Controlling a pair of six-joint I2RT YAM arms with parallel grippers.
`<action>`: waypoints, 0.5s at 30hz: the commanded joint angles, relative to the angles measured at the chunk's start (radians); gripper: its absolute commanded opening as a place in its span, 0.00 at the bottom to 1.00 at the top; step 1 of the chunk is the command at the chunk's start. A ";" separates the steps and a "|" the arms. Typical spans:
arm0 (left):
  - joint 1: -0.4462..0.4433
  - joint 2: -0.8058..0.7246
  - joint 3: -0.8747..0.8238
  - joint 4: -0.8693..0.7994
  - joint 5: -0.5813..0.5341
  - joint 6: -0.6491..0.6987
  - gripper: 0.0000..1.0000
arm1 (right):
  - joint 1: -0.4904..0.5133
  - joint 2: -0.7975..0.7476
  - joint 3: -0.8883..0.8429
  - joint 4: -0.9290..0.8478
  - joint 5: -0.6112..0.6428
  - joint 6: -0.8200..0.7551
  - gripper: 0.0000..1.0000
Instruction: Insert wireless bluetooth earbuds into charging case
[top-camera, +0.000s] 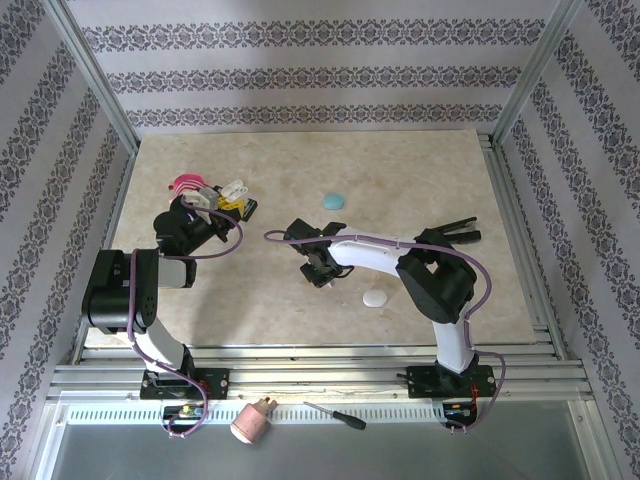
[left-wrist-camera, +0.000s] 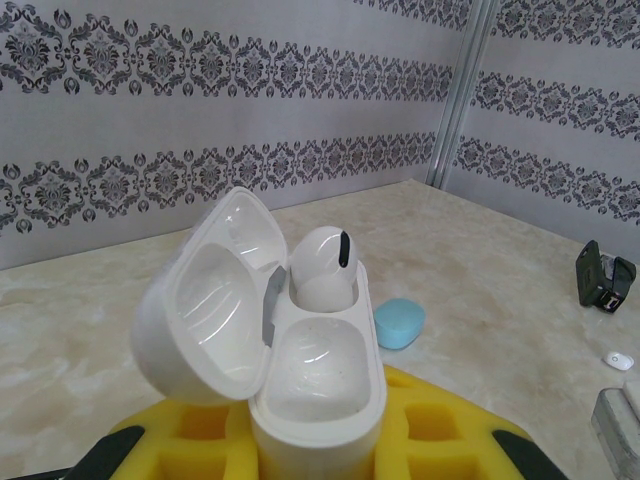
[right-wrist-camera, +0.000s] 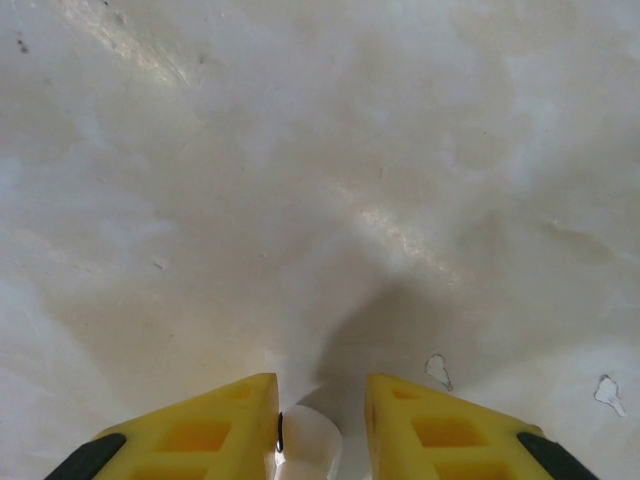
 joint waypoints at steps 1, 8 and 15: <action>0.019 0.009 -0.007 0.073 0.019 -0.015 0.03 | -0.004 -0.025 0.007 -0.045 -0.034 -0.010 0.30; 0.019 0.007 -0.007 0.074 0.021 -0.016 0.03 | -0.003 0.028 0.070 -0.145 -0.040 -0.013 0.32; 0.023 0.001 -0.013 0.076 0.018 -0.013 0.03 | -0.022 0.098 0.183 -0.266 -0.086 -0.025 0.37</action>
